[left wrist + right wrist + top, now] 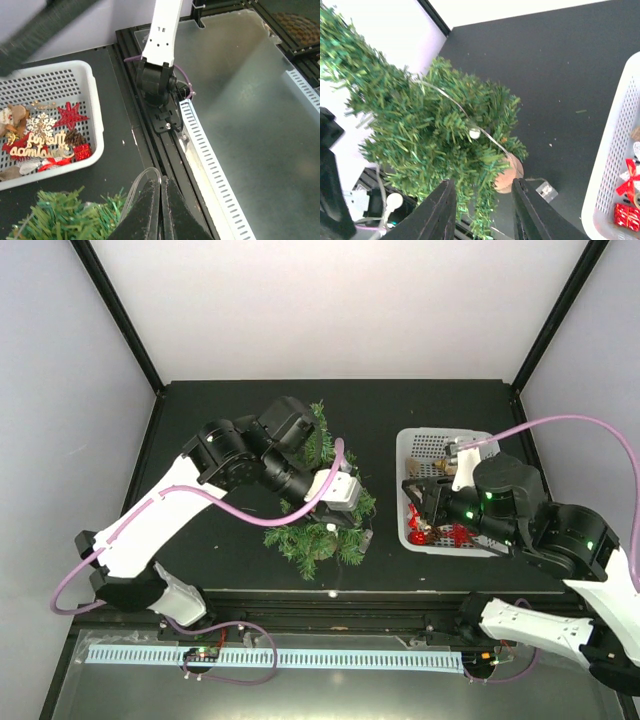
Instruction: Decorate the small christmas tree
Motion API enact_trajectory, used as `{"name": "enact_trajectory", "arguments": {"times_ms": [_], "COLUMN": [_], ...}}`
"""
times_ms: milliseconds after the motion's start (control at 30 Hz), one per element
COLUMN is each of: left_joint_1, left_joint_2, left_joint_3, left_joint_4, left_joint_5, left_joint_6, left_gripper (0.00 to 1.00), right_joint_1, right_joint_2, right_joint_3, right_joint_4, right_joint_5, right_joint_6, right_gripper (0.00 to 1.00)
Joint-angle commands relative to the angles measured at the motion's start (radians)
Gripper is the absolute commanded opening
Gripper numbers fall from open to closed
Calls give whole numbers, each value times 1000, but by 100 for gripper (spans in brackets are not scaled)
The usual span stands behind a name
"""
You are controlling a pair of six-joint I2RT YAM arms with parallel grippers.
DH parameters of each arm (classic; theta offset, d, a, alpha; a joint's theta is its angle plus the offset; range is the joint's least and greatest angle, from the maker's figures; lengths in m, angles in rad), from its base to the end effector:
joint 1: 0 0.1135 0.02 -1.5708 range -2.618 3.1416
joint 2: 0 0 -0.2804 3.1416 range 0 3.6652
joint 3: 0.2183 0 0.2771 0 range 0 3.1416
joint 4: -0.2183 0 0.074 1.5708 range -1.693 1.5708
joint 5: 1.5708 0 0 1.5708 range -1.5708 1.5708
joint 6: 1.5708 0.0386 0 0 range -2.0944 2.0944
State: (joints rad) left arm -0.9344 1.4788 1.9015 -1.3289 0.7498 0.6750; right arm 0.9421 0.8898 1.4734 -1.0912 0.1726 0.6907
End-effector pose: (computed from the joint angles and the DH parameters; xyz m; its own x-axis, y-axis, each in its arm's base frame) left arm 0.1449 -0.2403 0.4779 0.1587 0.5548 -0.8167 0.9468 -0.3200 -0.0334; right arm 0.0842 0.1045 0.4760 -0.6717 0.1434 -0.7268 -0.3640 0.7906 0.4924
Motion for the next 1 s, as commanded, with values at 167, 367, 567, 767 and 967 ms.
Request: {"name": "enact_trajectory", "arguments": {"times_ms": [167, 367, 567, 767, 967], "left_joint_1": [-9, -9, -9, -9, -9], "left_joint_2": [86, 119, 173, 176, 171], "left_joint_3": [144, 186, 272, 280, 272], "left_joint_4": [37, 47, 17, 19, 14], "left_joint_5": [107, 135, 154, 159, 151], "left_joint_6": [-113, -139, -162, -170, -164], "left_gripper": [2, 1, 2, 1, 2], "right_joint_1": [9, 9, 41, 115, 122], "right_joint_2": [-112, -235, -230, -177, -211], "right_joint_3": [-197, -390, -490, -492, -539], "right_joint_4": [91, 294, 459, 503, 557], "right_joint_5": [-137, -302, -392, -387, -381], "right_joint_6": [-27, -25, 4, -8, 18], "right_gripper": [33, 38, 53, 56, 56]}}
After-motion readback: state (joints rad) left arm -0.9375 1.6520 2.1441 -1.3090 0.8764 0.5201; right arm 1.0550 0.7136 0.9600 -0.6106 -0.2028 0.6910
